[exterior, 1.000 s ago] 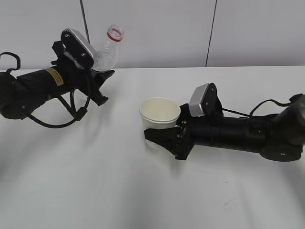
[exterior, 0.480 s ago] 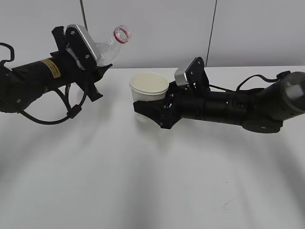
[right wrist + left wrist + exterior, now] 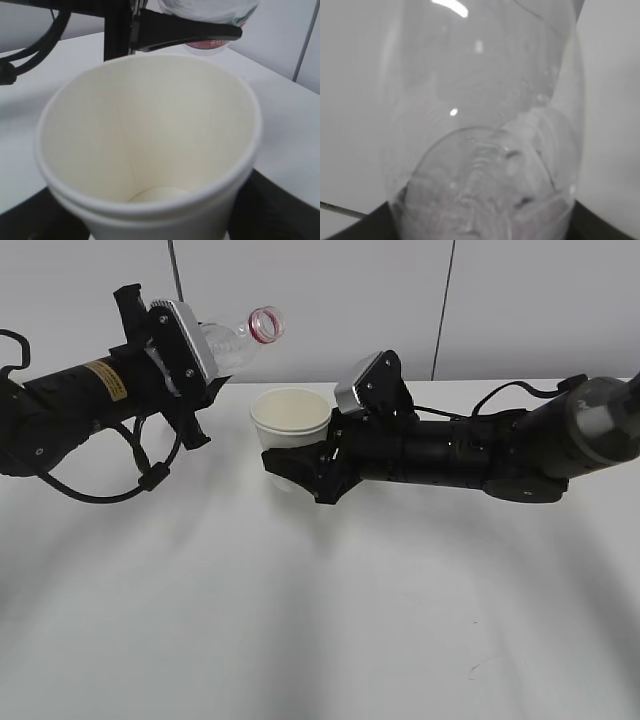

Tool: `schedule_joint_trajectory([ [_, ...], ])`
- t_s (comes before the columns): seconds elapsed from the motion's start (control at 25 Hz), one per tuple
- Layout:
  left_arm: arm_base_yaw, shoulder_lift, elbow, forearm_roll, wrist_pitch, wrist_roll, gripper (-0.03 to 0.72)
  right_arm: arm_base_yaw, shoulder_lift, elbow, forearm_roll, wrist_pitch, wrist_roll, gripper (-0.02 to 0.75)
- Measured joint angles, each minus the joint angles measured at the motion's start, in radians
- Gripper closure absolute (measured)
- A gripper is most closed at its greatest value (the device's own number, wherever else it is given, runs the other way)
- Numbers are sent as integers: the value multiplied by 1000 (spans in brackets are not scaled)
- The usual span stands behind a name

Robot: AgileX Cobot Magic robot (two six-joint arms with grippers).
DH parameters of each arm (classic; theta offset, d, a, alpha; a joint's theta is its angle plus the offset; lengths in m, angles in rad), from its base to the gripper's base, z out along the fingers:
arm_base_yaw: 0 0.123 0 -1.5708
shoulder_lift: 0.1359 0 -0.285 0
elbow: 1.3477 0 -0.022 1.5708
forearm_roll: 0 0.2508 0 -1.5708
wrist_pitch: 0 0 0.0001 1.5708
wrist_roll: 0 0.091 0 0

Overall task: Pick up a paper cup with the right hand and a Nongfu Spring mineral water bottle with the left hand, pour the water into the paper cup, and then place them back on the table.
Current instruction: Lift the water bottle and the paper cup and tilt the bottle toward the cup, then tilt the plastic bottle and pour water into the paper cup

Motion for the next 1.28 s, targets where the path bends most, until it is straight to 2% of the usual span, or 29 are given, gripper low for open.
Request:
schedule_joint_trajectory([
  [0.24,0,0,0,0,-10,63,344,0,0,-9,6,30,0,227],
  [0.6,0,0,0,0,-14,224,344,0,0,-16,7,43,0,227],
  [1.28,0,0,0,0,-35,384,344,0,0,-16,7,45,2,227],
])
